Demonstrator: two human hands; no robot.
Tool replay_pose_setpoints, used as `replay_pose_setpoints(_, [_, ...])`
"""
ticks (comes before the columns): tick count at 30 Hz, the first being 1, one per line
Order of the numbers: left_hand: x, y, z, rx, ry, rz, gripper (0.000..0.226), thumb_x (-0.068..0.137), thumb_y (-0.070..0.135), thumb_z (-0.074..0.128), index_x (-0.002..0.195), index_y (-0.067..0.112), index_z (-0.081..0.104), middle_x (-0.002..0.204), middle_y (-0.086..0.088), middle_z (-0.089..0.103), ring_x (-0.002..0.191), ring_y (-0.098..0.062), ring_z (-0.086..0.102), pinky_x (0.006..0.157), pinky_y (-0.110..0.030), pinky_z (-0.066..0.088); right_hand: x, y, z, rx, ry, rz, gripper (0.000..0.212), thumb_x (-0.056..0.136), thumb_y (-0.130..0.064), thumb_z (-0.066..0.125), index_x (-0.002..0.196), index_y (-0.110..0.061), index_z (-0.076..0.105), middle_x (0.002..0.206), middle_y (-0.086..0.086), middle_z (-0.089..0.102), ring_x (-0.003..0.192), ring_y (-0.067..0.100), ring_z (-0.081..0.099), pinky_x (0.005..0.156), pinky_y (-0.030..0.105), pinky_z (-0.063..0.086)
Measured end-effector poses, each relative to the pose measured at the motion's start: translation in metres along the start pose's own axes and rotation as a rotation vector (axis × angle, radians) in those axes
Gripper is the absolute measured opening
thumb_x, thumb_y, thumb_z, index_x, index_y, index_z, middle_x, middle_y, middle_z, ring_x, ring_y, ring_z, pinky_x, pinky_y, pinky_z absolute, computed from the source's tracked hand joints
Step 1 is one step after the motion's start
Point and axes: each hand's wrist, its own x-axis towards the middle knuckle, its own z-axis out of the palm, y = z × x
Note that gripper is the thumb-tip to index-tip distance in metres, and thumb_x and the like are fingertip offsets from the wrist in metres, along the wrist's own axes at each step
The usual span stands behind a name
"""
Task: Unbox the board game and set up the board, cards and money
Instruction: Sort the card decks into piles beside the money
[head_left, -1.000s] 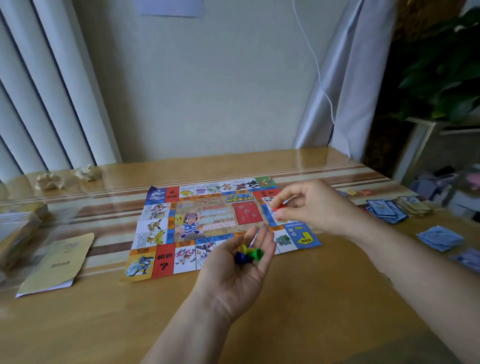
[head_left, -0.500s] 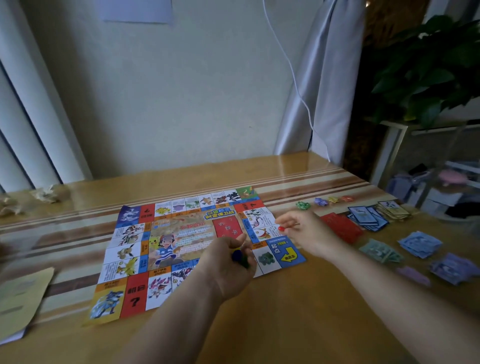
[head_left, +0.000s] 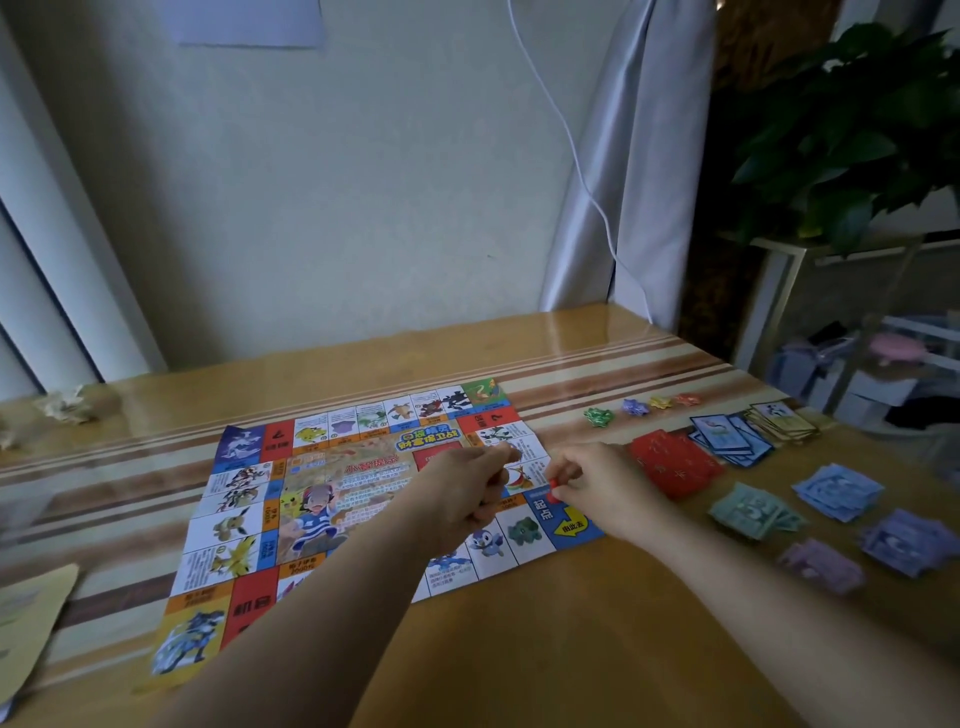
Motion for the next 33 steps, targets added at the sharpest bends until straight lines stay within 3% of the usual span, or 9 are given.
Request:
replay_pose_setpoints(2, [0.002, 0.0, 0.0, 0.111, -0.002, 0.001, 0.027, 0.102, 0.027, 0.04, 0.106, 0.01, 0.06, 0.062, 0.001, 0.034, 0.049, -0.008, 0.025, 0.043, -0.018, 0.022, -0.001, 0.0, 0.001, -0.028, 0.007, -0.015, 0.016, 0.085, -0.014, 0.069, 0.099, -0.022, 0.069, 0.085, -0.013, 0.059, 0.085, 0.006, 0.059, 0.08, 0.024, 0.052])
replay_pose_setpoints(7, [0.005, 0.003, 0.006, 0.003, -0.026, -0.11, 0.032, 0.103, 0.022, 0.038, 0.104, 0.004, 0.065, 0.062, 0.0, 0.036, 0.049, -0.009, 0.027, 0.044, -0.02, 0.021, -0.004, -0.006, -0.013, 0.026, 0.02, -0.041, 0.031, 0.085, -0.018, 0.07, 0.115, -0.025, 0.064, 0.109, -0.011, 0.064, 0.098, 0.004, 0.058, 0.09, 0.024, 0.05])
replay_pose_setpoints(11, [0.008, 0.008, 0.016, 0.031, -0.026, -0.127, 0.028, 0.098, 0.013, 0.033, 0.077, 0.007, 0.051, 0.064, -0.002, 0.037, 0.051, -0.012, 0.029, 0.047, -0.022, 0.022, -0.009, -0.025, -0.027, 0.174, 0.0, -0.151, 0.027, 0.089, -0.018, 0.065, 0.115, -0.023, 0.066, 0.088, -0.022, 0.055, 0.089, 0.007, 0.058, 0.087, 0.028, 0.05])
replay_pose_setpoints(16, [0.011, 0.012, 0.028, 0.101, -0.04, -0.094, 0.021, 0.096, 0.01, 0.031, 0.084, 0.006, 0.048, 0.067, -0.003, 0.036, 0.052, -0.012, 0.031, 0.047, -0.022, 0.024, -0.01, -0.03, -0.026, 0.162, 0.045, -0.229, 0.011, 0.083, -0.015, 0.071, 0.094, -0.017, 0.072, 0.083, -0.011, 0.058, 0.078, 0.013, 0.058, 0.078, 0.037, 0.052])
replay_pose_setpoints(21, [0.01, 0.011, 0.027, 0.249, -0.047, 0.001, 0.027, 0.096, 0.005, 0.037, 0.076, 0.006, 0.054, 0.063, -0.002, 0.038, 0.054, -0.011, 0.029, 0.051, -0.023, 0.024, -0.007, -0.025, -0.034, 0.205, 0.0, -0.139, 0.013, 0.083, -0.014, 0.072, 0.096, -0.012, 0.07, 0.074, -0.009, 0.059, 0.065, 0.002, 0.057, 0.054, 0.011, 0.048])
replay_pose_setpoints(25, [0.011, 0.008, 0.027, 0.334, -0.079, 0.044, 0.024, 0.095, 0.001, 0.039, 0.09, 0.008, 0.062, 0.065, -0.005, 0.038, 0.054, -0.012, 0.03, 0.051, -0.024, 0.024, -0.006, -0.019, -0.037, 0.234, -0.084, -0.083, 0.019, 0.083, -0.017, 0.073, 0.1, -0.011, 0.067, 0.075, -0.003, 0.059, 0.062, 0.004, 0.058, 0.058, 0.015, 0.047])
replay_pose_setpoints(27, [0.011, 0.008, 0.025, 0.21, -0.068, 0.002, 0.023, 0.096, 0.002, 0.041, 0.1, 0.011, 0.061, 0.069, -0.004, 0.046, 0.053, -0.01, 0.033, 0.049, -0.022, 0.027, -0.007, -0.015, -0.037, 0.183, -0.101, -0.088, 0.024, 0.088, -0.021, 0.067, 0.111, -0.013, 0.066, 0.079, -0.006, 0.057, 0.064, 0.0, 0.052, 0.057, 0.01, 0.044])
replay_pose_setpoints(31, [0.014, 0.008, 0.014, -0.352, -0.038, -0.238, 0.021, 0.095, 0.003, 0.042, 0.105, 0.003, 0.061, 0.08, -0.008, 0.048, 0.059, -0.013, 0.041, 0.049, -0.02, 0.039, -0.011, -0.002, -0.028, 0.079, -0.113, -0.055, 0.024, 0.095, -0.019, 0.057, 0.116, -0.014, 0.065, 0.11, -0.004, 0.064, 0.092, 0.004, 0.055, 0.078, 0.013, 0.043])
replay_pose_setpoints(33, [0.015, 0.005, 0.01, -0.522, -0.04, -0.296, 0.027, 0.092, 0.0, 0.039, 0.111, -0.003, 0.059, 0.09, -0.013, 0.047, 0.069, -0.017, 0.046, 0.057, -0.025, 0.047, -0.014, 0.003, -0.022, 0.072, -0.121, -0.023, 0.018, 0.093, -0.017, 0.06, 0.109, -0.014, 0.066, 0.098, -0.008, 0.063, 0.089, 0.005, 0.056, 0.072, 0.01, 0.043])
